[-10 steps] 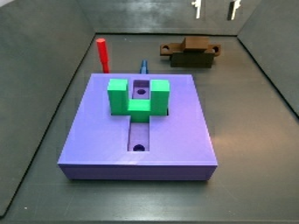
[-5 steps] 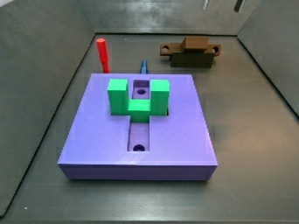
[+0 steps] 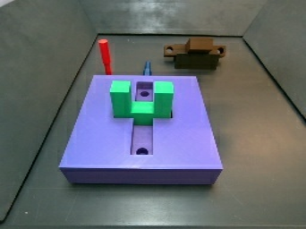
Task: Pick up the brown object. Move up. Place the brown object on the fixture. Regrasp the brown object. Move to above the board. Insert the brown object.
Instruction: Regrasp the brown object.
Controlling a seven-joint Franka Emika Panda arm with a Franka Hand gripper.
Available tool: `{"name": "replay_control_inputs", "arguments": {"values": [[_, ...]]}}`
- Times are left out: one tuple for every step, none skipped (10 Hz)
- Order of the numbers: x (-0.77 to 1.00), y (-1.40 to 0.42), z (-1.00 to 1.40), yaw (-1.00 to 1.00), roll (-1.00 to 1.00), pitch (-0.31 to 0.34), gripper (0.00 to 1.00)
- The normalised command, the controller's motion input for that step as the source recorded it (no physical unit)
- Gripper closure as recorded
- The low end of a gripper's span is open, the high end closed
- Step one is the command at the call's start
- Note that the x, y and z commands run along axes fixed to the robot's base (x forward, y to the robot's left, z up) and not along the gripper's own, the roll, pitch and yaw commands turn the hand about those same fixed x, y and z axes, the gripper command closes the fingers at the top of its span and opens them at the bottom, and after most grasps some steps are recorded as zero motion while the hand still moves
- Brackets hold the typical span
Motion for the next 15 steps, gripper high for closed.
{"name": "replay_control_inputs", "arguments": {"values": [[0.0,0.0,0.02,0.22,0.98,0.311,0.0],[0.0,0.0,0.03,0.24,0.97,0.294,0.0],[0.0,0.0,0.13,0.26,1.0,0.314,0.0],[0.0,0.0,0.17,0.3,1.0,0.323,0.0],[0.0,0.0,0.17,0.34,1.0,0.311,0.0],[-0.01,0.0,0.15,0.38,1.0,0.286,0.0],[0.0,0.0,0.06,0.39,0.89,0.237,0.0],[0.0,-0.04,0.0,0.3,0.58,0.089,0.0],[0.0,-0.07,0.0,0.26,0.48,0.003,0.0],[0.0,0.0,0.0,0.0,0.0,0.026,0.0],[0.0,-0.03,-0.04,0.01,0.0,0.0,0.0],[-0.04,-0.14,-0.24,0.0,0.0,0.0,0.0],[0.0,-0.19,-0.53,-0.16,0.0,0.031,0.0],[0.0,-0.12,-0.54,-0.3,0.0,0.123,0.0],[0.0,-0.06,-0.43,-0.31,0.0,0.157,0.0]]}}
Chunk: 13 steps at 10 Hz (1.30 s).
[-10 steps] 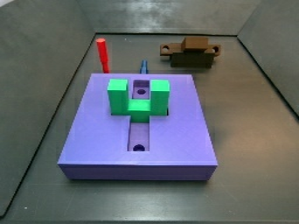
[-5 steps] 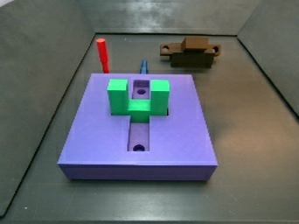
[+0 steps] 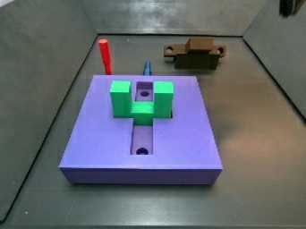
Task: Pick up the brown object. Move up. Place the brown object on the fixture. Regrasp the brown object. Move to above the board. Insert the brown object.
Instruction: Regrasp the brown object.
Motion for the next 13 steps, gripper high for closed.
{"name": "replay_control_inputs", "arguments": {"values": [[0.13,-0.08,-0.33,-0.37,0.0,0.197,0.0],[0.3,-0.12,-0.27,-0.52,0.0,0.226,0.0],[0.17,-0.07,-0.32,-0.57,0.08,0.169,0.0],[0.0,0.0,-0.41,-0.48,0.04,0.077,0.0],[-0.04,0.0,-0.41,-0.31,0.0,0.014,0.0],[-0.04,-0.03,-0.43,-0.28,0.01,0.006,0.0],[-0.07,0.0,-0.44,-0.25,0.0,0.011,0.0],[-0.15,0.0,-0.43,-0.21,-0.05,0.0,0.0],[-0.11,0.0,-0.37,-0.21,-0.09,0.0,0.0],[-0.01,0.0,-0.3,-0.2,-0.1,0.0,0.0],[-0.1,0.0,-0.32,-0.17,-0.11,0.0,0.0],[-0.23,0.0,-0.37,-0.13,-0.1,-0.054,0.0],[-0.25,0.0,-0.37,-0.15,-0.03,-0.06,0.0]]}}
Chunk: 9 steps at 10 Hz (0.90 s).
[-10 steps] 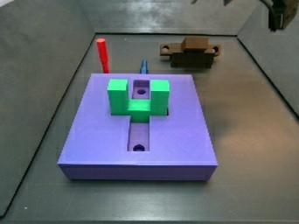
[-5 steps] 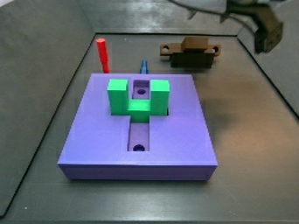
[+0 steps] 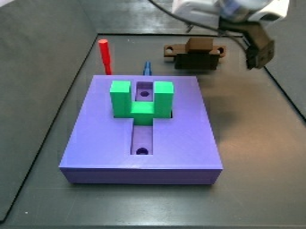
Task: Pick up the brown object. Move up. Place the brown object on the fixture. Regrasp the brown object. Move to above the board. Insert the brown object.
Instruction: Regrasp the brown object.
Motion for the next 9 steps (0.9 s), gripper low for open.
{"name": "replay_control_inputs", "arguments": {"values": [[-0.25,0.0,-0.35,-0.15,-0.05,-0.063,0.0],[-0.23,0.0,-0.33,-0.16,-0.03,-0.043,0.0],[-0.26,0.0,-0.34,-0.15,-0.05,-0.06,0.0],[-0.21,0.0,-0.28,-0.15,-0.09,-0.051,0.0],[-0.04,0.0,-0.11,-0.17,-0.11,0.0,0.0],[0.0,0.02,0.0,-0.12,-0.18,0.0,0.0],[0.06,0.03,0.01,-0.09,-0.23,0.0,0.0],[0.1,0.03,0.0,-0.11,-0.27,0.0,0.0],[0.0,0.1,-0.05,-0.13,-0.33,-0.011,0.0]]}}
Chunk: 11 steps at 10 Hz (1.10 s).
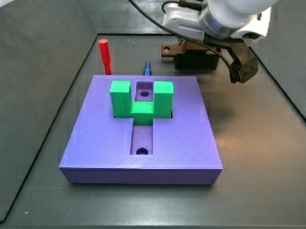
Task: Pick up the brown object. Move up. Place the brown object on the fixture. Regrasp the brown object. Move to above the board. Insert the brown object.
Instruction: Regrasp the brown object.
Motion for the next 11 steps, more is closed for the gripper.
{"name": "replay_control_inputs", "arguments": {"values": [[0.0,0.13,-0.04,-0.11,-0.33,-0.034,0.0],[0.0,0.15,0.0,-0.07,-0.24,0.0,0.0],[0.0,0.15,0.0,-0.06,-0.2,-0.031,0.0],[-0.06,0.09,0.0,0.0,-0.11,-0.103,0.0],[-0.17,0.03,-0.06,0.0,-0.1,-0.277,0.0],[-0.16,0.0,-0.08,0.0,-0.1,-0.251,0.0],[-0.15,0.0,-0.06,0.0,-0.1,-0.269,0.0],[-0.03,0.0,0.0,0.0,-0.05,-0.1,0.0],[0.0,0.0,0.0,-0.04,0.0,0.0,0.0],[0.0,0.0,0.0,-0.07,0.0,0.0,0.0],[0.0,0.0,0.0,0.0,0.0,0.0,0.0]]}}
